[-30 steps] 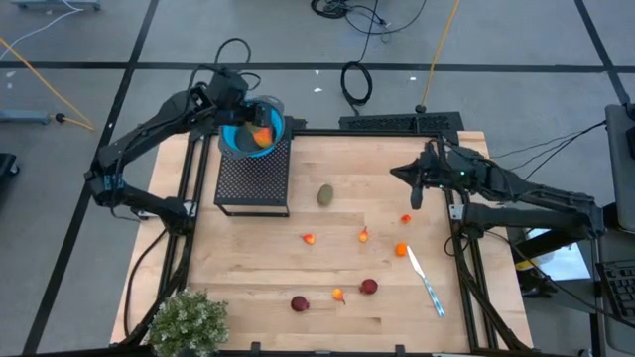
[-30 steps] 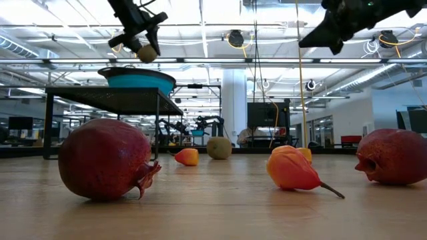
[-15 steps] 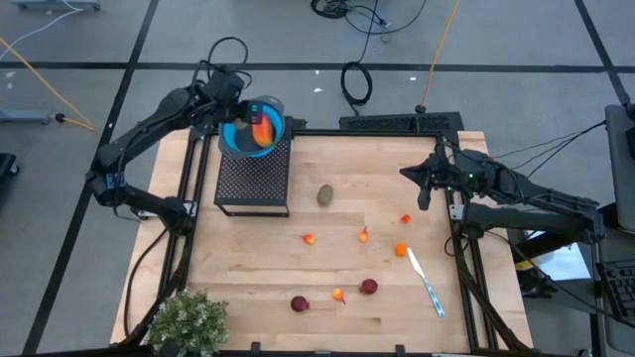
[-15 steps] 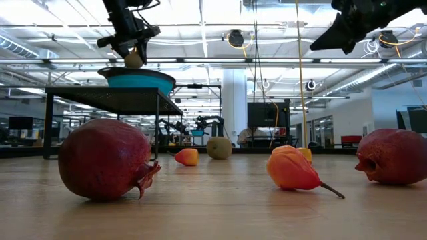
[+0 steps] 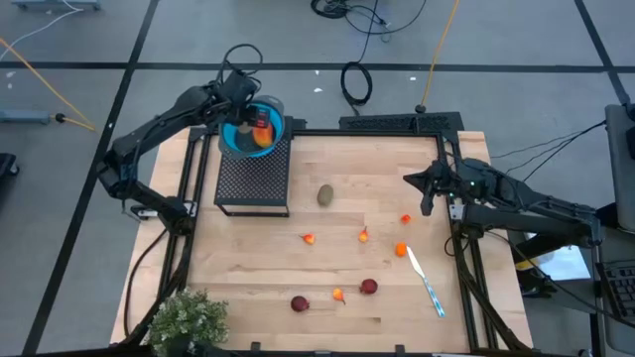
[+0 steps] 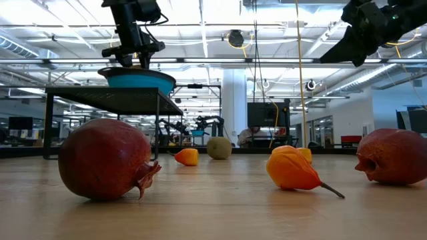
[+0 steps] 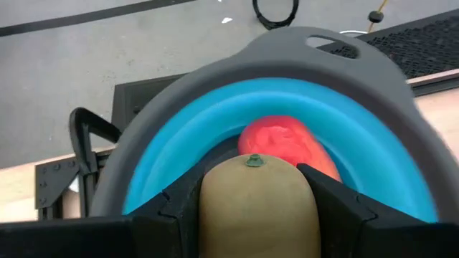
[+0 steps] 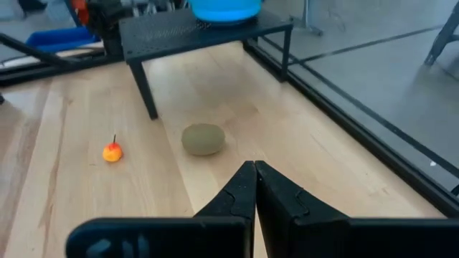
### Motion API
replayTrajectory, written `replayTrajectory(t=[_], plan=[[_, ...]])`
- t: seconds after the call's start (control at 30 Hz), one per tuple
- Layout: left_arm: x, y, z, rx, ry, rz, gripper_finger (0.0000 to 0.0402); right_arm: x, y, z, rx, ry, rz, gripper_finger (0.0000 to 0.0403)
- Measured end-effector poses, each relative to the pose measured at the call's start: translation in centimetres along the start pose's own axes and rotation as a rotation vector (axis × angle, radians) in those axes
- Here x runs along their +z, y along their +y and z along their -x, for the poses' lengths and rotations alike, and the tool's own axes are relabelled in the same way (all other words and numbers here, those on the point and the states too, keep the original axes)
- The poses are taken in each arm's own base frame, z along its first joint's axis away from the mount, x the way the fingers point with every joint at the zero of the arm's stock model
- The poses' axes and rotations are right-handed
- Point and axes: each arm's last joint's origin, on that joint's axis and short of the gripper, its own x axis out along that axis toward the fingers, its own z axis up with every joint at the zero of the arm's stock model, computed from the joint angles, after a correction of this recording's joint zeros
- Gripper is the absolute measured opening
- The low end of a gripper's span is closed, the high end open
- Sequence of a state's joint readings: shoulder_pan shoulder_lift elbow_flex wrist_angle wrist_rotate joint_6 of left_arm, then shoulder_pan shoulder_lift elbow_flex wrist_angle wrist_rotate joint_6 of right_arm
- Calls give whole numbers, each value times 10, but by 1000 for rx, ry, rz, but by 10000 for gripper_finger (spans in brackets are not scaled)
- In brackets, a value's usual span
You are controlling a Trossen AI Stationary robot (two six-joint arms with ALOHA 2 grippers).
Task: Pick & Place Fruit
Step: Put the right kiwi into the blue strainer bowl on the shelf
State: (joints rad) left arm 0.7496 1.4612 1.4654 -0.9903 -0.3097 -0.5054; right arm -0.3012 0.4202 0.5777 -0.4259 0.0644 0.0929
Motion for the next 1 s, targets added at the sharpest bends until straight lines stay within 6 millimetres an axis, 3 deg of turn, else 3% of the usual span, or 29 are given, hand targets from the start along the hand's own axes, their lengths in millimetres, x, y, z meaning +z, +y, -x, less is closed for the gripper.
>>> replayTrajectory(t=[0.33, 0.73, 1.0], plan=[[1, 3, -3, 19, 10, 5, 186, -24, -5, 8, -66, -49, 1, 1], [-3, -6, -1, 81, -34, -125, 186, -66, -7, -16, -68, 19, 10, 4], [-7, -17, -16, 123, 3, -226, 186, -72, -7, -25, -61, -80, 51, 4]])
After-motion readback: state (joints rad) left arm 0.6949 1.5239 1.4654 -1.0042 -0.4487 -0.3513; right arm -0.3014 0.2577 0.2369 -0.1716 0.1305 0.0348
